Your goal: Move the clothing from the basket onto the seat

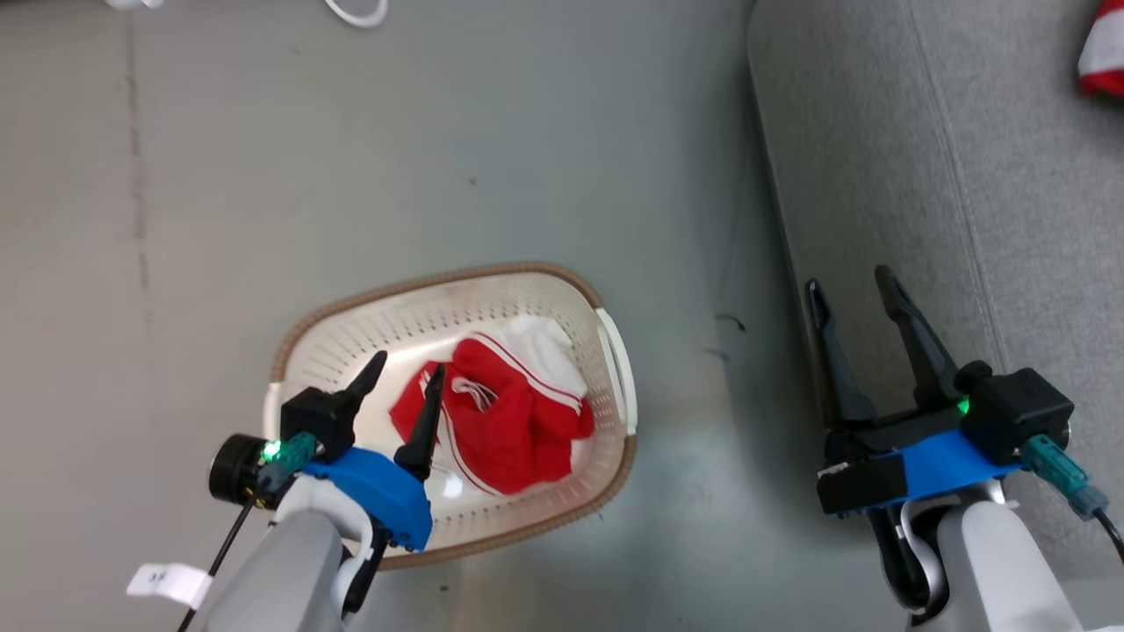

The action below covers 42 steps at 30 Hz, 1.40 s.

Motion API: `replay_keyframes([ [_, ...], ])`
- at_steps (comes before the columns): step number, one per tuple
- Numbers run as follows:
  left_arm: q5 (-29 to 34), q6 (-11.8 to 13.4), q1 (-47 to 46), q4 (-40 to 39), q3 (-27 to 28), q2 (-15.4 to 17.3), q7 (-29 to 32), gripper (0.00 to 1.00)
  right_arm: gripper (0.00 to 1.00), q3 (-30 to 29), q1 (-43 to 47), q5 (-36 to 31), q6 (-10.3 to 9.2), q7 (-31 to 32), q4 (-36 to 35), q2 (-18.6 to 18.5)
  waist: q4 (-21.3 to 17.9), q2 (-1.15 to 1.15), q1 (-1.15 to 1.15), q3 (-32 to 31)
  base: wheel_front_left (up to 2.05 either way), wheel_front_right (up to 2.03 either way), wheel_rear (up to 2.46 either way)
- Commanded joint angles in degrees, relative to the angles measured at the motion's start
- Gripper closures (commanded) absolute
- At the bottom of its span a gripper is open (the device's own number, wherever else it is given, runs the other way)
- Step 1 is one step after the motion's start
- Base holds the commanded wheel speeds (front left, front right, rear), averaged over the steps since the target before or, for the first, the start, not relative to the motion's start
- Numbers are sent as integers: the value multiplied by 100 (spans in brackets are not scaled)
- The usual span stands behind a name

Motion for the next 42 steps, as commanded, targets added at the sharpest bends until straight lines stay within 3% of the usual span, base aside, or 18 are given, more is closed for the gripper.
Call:
replay_keyframes([
  [1, -8, -9, -173, 49, -39, 58, -17, 0, 0, 18, -93, 30, 3, -23, -48, 5, -286, 0, -1, 424, 0, 0, 0],
  [18, -489, -9, -1530, 1438, -1973, 555, 21, 0, 0, 210, -456, 465, 3, -258, -122, 5, -890, 0, -1, 1750, 0, 0, 0],
  [28, -820, -9, -2011, 1797, -2593, 831, 42, 0, 0, 394, -620, 705, 3, -258, -526, 5, -1179, 0, -1, 2203, 0, 0, 0],
  [38, -1090, -9, -2319, 2162, -3020, 851, 486, 0, 0, 567, -631, 926, 3, -259, -601, 5, -1338, 0, -1, 2391, 0, 0, 0],
  [39, -1104, -9, -2348, 2212, -3052, 848, 554, 6, 0, 572, -637, 943, 3, -259, -595, 5, -1347, 0, -1, 2389, 0, 0, 0],
  [40, -1102, -9, -2380, 2248, -3088, 845, 586, 55, 0, 576, -643, 957, 3, -259, -590, 5, -1355, 0, -1, 2385, 0, 0, 0],
  [41, -1124, -9, -2397, 2278, -3114, 832, 610, 92, 0, 579, -646, 961, 3, -259, -590, 5, -1362, 0, -1, 2379, 0, 0, 0],
  [42, -1154, -9, -2397, 2301, -3134, 813, 625, 100, 0, 581, -648, 963, 3, -259, -590, 5, -1367, 0, -1, 2371, 0, 0, 0],
])
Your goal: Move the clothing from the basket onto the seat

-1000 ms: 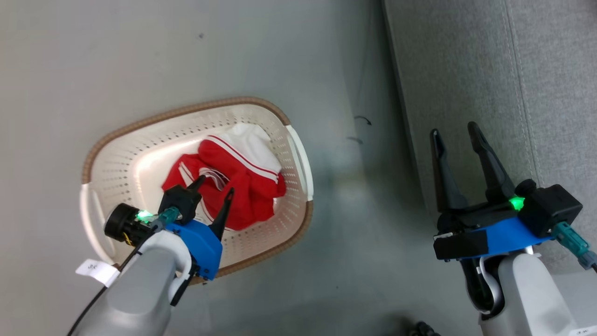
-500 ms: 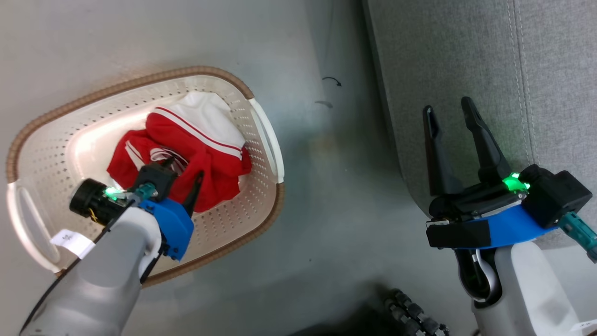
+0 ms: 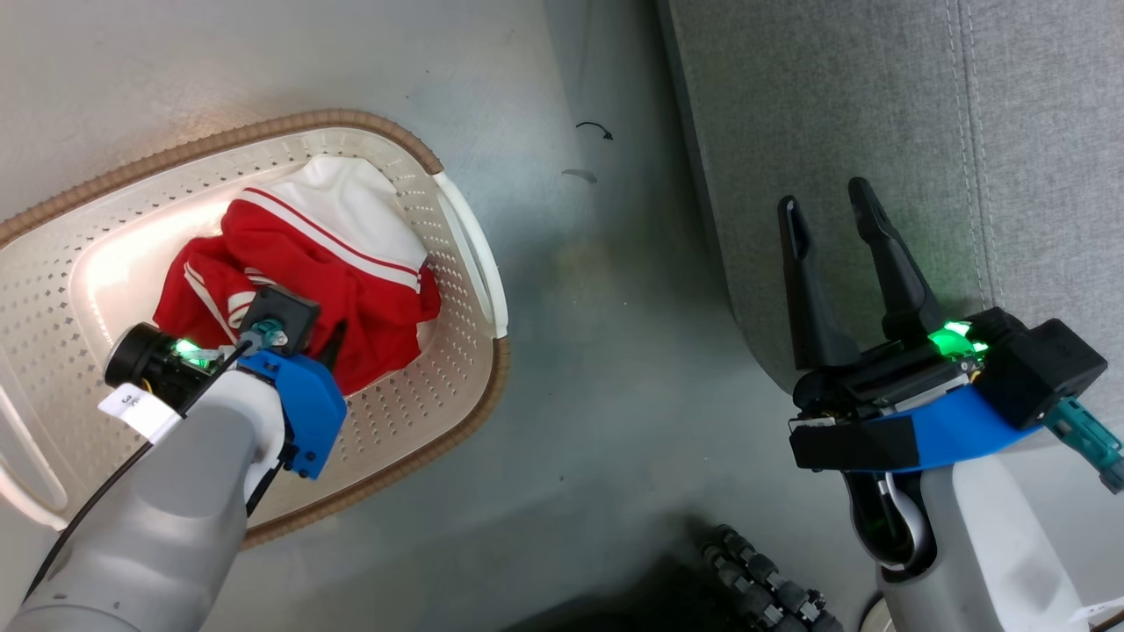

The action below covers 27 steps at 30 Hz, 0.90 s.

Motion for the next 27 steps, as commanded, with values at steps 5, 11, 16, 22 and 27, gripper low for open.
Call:
replay_keyframes([
  [5, -171, -8, -113, 43, -110, -67, 62, 100, 0, -21, -77, 21, 3, -20, 2, 5, 22, 0, 0, -49, 0, 0, 0],
  [11, -346, -8, -136, 38, -225, -126, 37, 100, 0, -58, -77, -25, 3, -20, 2, 5, 93, 0, 0, -116, 0, 0, 0],
  [16, -502, -8, -119, 45, -278, -183, -37, 100, 0, -81, -96, -86, 3, -20, 37, 5, 184, 0, 0, -236, 0, 0, 0],
  [22, -743, -8, 54, 46, -274, -255, -202, 100, 0, -75, -109, -121, 3, -20, 100, 4, 296, 0, 0, -536, 0, 0, 0],
  [27, -950, -8, 240, -66, -357, -351, -398, 100, 0, -87, -97, -209, 3, -20, 198, 4, 496, 0, 0, -1030, 0, 0, 0],
])
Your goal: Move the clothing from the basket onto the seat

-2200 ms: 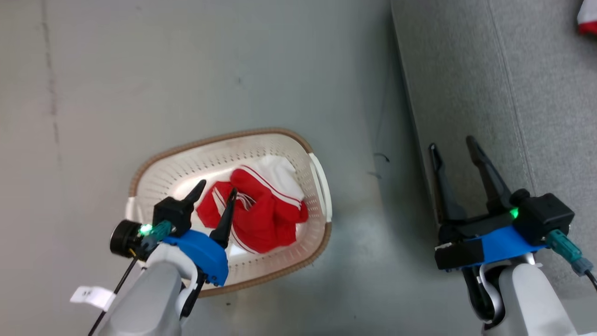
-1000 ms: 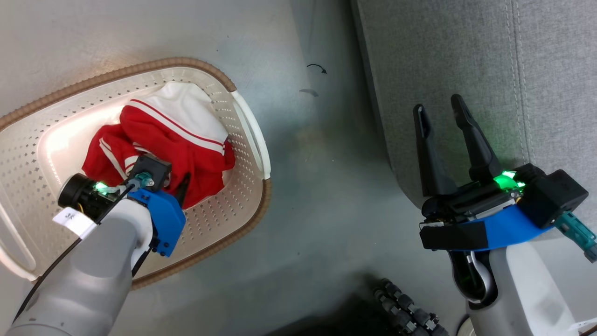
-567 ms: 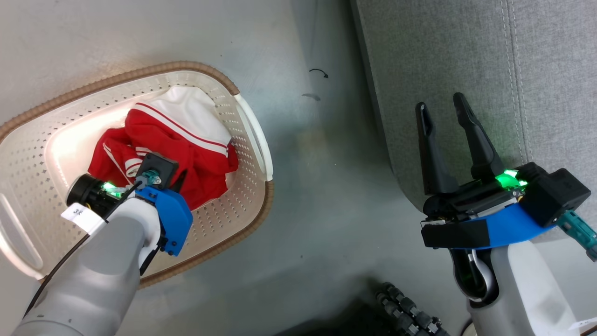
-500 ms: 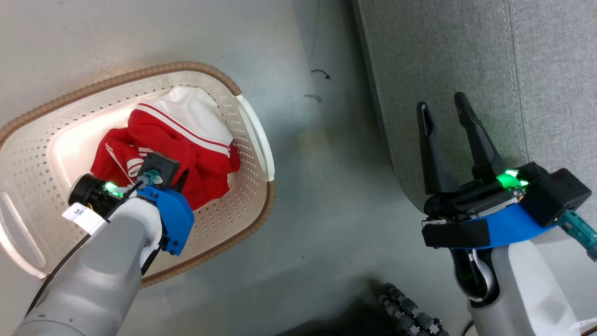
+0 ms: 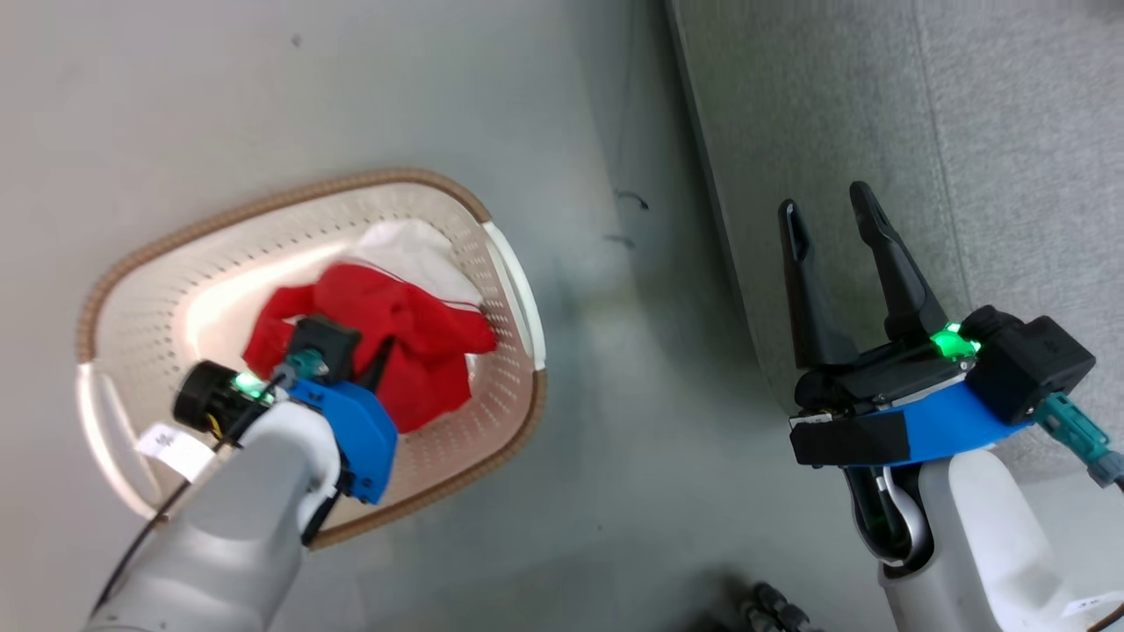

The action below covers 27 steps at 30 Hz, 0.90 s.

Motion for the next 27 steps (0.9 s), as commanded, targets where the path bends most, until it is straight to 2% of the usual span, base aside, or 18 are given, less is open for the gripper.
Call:
replay_keyframes([
  [1, -43, -8, 47, -36, -18, -9, -36, 100, 0, -15, -34, -46, 3, -20, 17, 3, 162, 0, 0, -279, 0, 0, 0],
  [7, -347, -8, 304, -500, 18, -131, -202, 100, 0, -110, 104, -195, 3, -20, 175, 1, 464, 0, 0, -1013, 0, 0, 0],
  [11, -342, -8, 464, -889, 156, -187, -229, 100, 0, -178, 243, -280, 3, -20, 284, 1, 647, 0, 0, -1522, 0, 0, 0],
  [22, 315, 5, 1238, -2211, 1093, -154, -229, 100, 0, -192, 546, -449, 3, -11, 561, 1, 1014, 0, 0, -2622, 0, 0, 0],
  [27, 650, 4, 1398, -2555, 1327, -223, -231, 100, 0, -210, 706, -465, 3, 53, 650, 1, 1156, 0, 0, -3022, 0, 0, 0],
])
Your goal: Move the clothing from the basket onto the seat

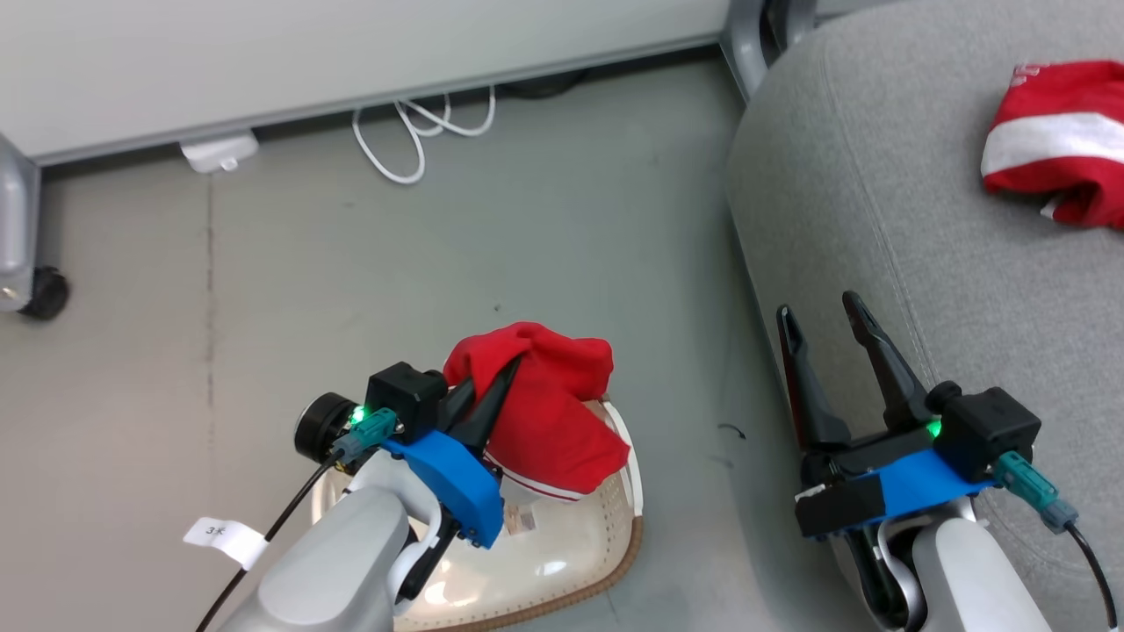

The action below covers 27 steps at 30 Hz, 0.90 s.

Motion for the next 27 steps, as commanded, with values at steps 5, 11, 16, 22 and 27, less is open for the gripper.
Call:
replay_keyframes([
  [5, 179, 0, -46, -154, 96, -126, -28, 100, 0, -2, 211, -35, 3, 97, 28, -2, 276, 0, 2, -495, 0, 0, 0],
  [11, 197, -4, -301, -174, 11, -267, -28, 100, 0, 69, 366, 11, 3, 209, 47, -2, 448, 0, 2, -773, 0, 0, 0],
  [16, 58, -6, -630, -125, -144, -308, -24, 100, 0, 227, 448, 56, 3, 289, 85, -3, 535, 0, 2, -956, 0, 0, 0],
  [22, -168, -6, -996, -99, -330, -304, 95, 100, 0, 418, 499, 133, 3, 366, 130, -3, 591, 0, 2, -1111, 0, 0, 0],
  [27, -296, -7, -1189, -93, -456, -288, 89, 100, 0, 514, 533, 174, 3, 403, 166, -3, 621, 0, 2, -1159, 0, 0, 0],
])
